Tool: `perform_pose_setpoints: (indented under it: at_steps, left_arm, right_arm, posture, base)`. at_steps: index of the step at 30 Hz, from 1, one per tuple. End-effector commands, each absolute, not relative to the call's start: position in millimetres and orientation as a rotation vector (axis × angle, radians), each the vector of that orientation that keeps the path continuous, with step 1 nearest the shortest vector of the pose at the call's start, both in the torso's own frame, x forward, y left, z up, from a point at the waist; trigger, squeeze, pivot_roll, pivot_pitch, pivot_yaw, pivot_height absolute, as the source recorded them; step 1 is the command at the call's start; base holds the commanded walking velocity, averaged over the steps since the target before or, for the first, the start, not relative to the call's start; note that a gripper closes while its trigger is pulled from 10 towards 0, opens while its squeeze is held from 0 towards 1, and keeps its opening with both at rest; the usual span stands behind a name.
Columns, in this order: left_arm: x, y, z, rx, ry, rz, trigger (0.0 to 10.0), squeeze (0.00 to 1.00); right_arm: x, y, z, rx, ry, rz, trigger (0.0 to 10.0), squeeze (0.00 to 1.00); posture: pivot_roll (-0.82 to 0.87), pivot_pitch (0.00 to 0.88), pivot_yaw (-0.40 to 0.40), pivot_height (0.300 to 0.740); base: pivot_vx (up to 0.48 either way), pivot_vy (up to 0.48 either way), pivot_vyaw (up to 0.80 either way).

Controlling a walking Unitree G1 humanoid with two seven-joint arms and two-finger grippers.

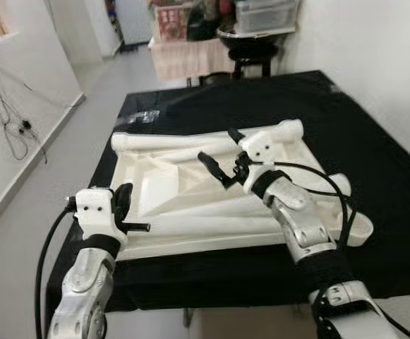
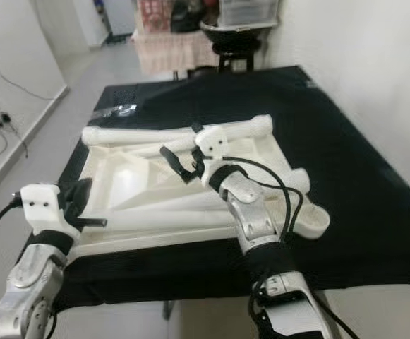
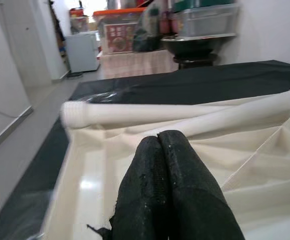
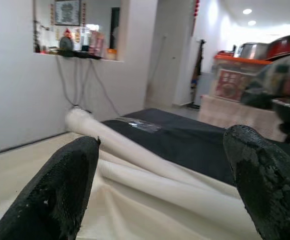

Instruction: Building children table

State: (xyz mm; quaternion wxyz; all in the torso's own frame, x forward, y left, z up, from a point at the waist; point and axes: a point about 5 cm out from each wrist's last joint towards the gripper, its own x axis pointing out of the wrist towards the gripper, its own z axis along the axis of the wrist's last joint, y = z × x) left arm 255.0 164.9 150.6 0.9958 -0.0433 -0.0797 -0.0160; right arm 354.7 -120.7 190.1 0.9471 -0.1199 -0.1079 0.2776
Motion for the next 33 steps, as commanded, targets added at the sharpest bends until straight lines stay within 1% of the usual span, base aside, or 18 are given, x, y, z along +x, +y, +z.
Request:
perform_pose_setpoints:
  at_steps: [1,7,11,15,17,25,29,33]
  left_arm:
    - [252.9,163.2,144.0,-0.08,-0.125,-0.042,10.0,0.0]
    - [251.9,162.3,140.9,-0.08,-0.114,-0.041,10.0,0.0]
    - [250.3,161.4,136.4,-0.081,-0.088,-0.048,10.0,0.0]
    - [249.6,161.4,135.9,-0.082,-0.088,-0.049,10.0,0.0]
    - [248.4,160.8,133.8,-0.11,-0.08,-0.048,10.0,0.0]
    - [248.4,160.4,130.9,-0.127,-0.066,-0.042,10.0,0.0]
    - [249.7,161.8,128.2,-0.143,-0.055,-0.022,10.0,0.0]
    - [249.9,162.1,127.6,-0.14,-0.051,-0.02,10.0,0.0]
  right_arm:
    - [354.2,-120.5,185.3,-0.249,-0.211,0.565,10.0,0.0]
    - [352.7,-119.2,182.6,-0.266,-0.201,0.581,10.0,0.0]
    - [350.2,-114.7,173.8,-0.315,-0.159,0.617,10.0,0.0]
    - [350.0,-114.3,172.9,-0.319,-0.154,0.62,10.0,0.0]
    - [348.4,-113.3,169.7,-0.34,-0.138,0.644,10.0,0.0]
    - [345.4,-111.4,161.8,-0.379,-0.1,0.671,10.0,0.0]
    - [342.6,-107.3,157.3,-0.442,-0.075,0.696,10.0,0.0]
    - [342.2,-106.6,157.2,-0.452,-0.075,0.698,10.0,0.0]
  posture:
    - [-0.03,0.0,0.069,0.74]
    - [-0.03,0.0,0.067,0.74]
    - [-0.03,0.0,0.066,0.74]
    - [-0.03,0.0,0.066,0.74]
    - [-0.03,0.0,0.062,0.74]
    - [-0.04,0.0,0.063,0.74]
    - [-0.04,0.0,0.064,0.74]
    - [-0.04,0.0,0.064,0.74]
  base:
    - [0.255,0.0,0.0]
    - [0.257,0.0,0.0]
    - [0.0,0.0,0.0]
    - [0.0,0.0,0.0]
    - [0.0,-0.454,0.0]
    - [0.0,-0.45,0.0]
    - [0.0,0.0,0.0]
    - [0.0,0.0,0.0]
